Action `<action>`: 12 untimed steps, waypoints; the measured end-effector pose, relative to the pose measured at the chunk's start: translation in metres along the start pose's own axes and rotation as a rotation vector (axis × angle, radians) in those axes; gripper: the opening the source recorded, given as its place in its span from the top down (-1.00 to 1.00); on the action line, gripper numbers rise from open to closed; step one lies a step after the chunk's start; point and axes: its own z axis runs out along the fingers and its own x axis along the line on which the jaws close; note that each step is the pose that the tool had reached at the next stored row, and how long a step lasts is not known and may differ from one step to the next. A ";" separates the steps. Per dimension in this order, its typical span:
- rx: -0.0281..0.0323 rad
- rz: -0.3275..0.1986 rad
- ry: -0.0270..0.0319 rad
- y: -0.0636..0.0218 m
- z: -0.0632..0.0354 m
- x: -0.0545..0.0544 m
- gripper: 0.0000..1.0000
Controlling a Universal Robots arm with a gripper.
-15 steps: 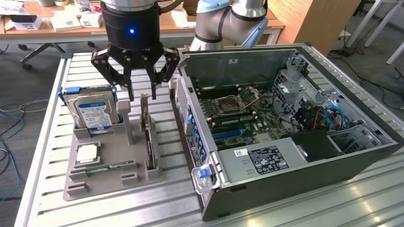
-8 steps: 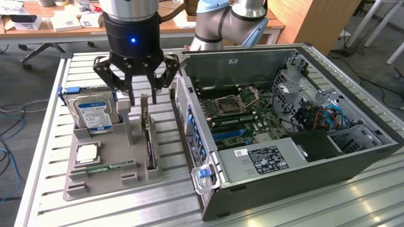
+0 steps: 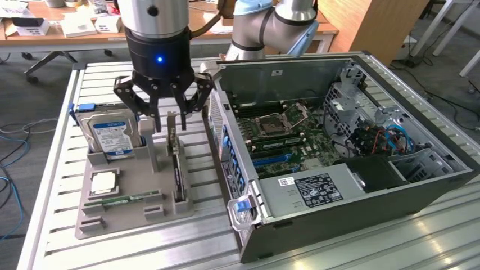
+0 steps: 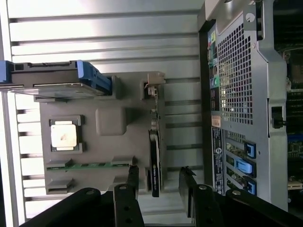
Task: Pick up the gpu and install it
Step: 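Pick up the gpu and move the gpu toward the slot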
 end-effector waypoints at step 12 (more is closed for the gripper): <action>0.0016 0.000 0.0000 -0.0007 0.0218 0.000 0.05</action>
